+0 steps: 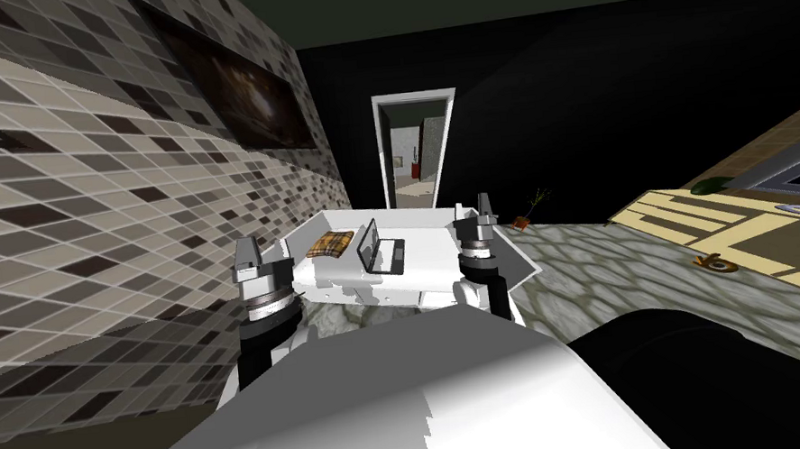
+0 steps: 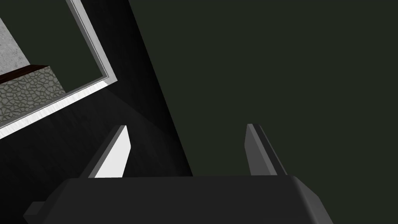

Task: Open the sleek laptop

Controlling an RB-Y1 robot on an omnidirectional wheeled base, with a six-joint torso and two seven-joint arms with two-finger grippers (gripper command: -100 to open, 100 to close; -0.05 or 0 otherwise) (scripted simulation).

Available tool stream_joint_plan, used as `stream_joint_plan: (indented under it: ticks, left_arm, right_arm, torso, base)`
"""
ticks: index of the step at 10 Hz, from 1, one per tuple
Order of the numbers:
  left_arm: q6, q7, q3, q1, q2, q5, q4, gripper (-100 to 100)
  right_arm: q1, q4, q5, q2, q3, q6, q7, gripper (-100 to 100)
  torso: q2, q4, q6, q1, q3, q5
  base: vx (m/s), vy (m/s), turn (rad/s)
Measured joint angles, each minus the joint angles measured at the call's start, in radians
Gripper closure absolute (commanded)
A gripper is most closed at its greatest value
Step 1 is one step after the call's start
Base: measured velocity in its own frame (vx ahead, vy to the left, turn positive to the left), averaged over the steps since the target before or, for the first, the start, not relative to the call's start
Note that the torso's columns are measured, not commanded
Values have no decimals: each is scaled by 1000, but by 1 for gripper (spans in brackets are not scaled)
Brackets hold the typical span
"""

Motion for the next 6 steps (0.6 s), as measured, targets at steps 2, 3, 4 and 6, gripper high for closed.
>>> stream_joint_plan:
  ticks: [2, 3, 4, 6]
  left_arm:
    - [0, 0, 0, 0, 0, 0, 0, 0]
    - [0, 0, 0, 0, 0, 0, 0, 0]
    - [0, 0, 0, 0, 0, 0, 0, 0]
    - [0, 0, 0, 0, 0, 0, 0, 0]
  right_arm:
    - [0, 0, 0, 0, 0, 0, 0, 0]
    - [0, 0, 0, 0, 0, 0, 0, 0]
    - [0, 0, 0, 0, 0, 0, 0, 0]
    - [0, 0, 0, 0, 0, 0, 0, 0]
  torso:
    - [104, 105, 0, 0, -209, 0]
    - [175, 176, 0, 0, -351, 0]
    - [248, 248, 0, 0, -497, 0]
    - [396, 396, 0, 0, -792, 0]
  base:
    - [0, 0, 0]
    - [0, 0, 0]
    - [0, 0, 0]
    - [0, 0, 0]
